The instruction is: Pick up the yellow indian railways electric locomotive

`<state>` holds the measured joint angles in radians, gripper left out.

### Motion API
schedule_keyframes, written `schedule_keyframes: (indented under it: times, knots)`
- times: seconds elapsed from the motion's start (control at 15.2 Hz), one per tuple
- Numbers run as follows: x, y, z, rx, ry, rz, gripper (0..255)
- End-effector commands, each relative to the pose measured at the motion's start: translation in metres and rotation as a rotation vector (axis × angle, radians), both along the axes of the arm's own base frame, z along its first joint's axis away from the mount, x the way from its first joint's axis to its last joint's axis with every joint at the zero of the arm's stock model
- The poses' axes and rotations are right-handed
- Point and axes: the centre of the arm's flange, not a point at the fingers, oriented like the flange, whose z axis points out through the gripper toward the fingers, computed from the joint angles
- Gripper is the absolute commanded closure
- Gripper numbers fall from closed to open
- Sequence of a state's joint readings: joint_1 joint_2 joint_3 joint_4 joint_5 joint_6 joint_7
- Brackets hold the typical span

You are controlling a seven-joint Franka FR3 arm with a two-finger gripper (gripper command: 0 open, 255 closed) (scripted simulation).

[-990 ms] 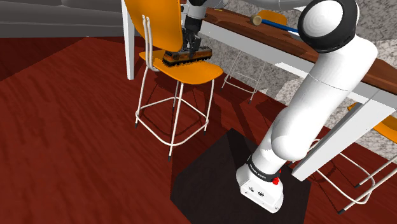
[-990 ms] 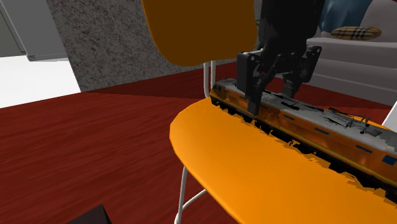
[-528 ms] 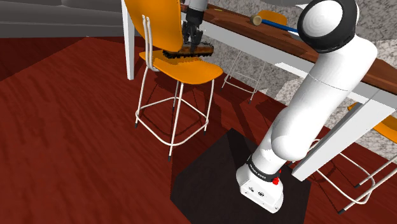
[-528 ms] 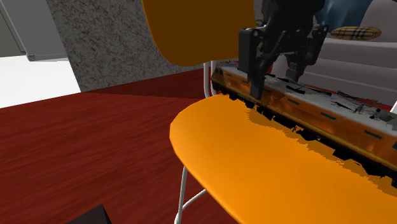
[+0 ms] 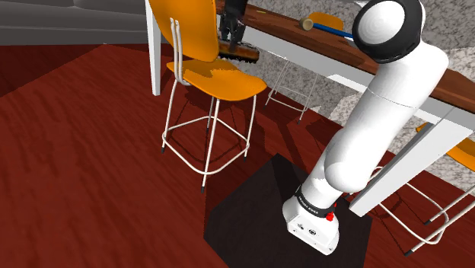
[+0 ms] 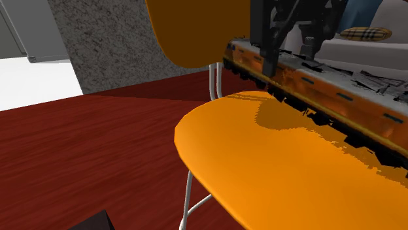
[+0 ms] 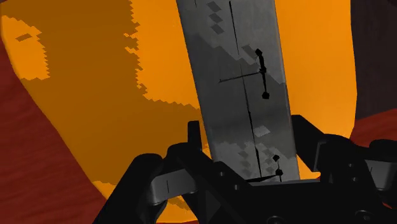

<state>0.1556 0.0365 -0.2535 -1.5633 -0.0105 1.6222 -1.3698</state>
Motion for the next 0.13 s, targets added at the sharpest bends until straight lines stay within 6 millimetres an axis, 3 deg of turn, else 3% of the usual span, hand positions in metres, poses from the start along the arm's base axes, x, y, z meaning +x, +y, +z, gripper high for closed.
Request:
schedule_keyframes:
  times: [0.0,0.07]
  knots:
    - [0.0004,-0.0002,0.0075,0.000,-0.002,0.000,255]
    - [0.0005,-0.0002,0.0075,0.000,-0.002,0.000,255]
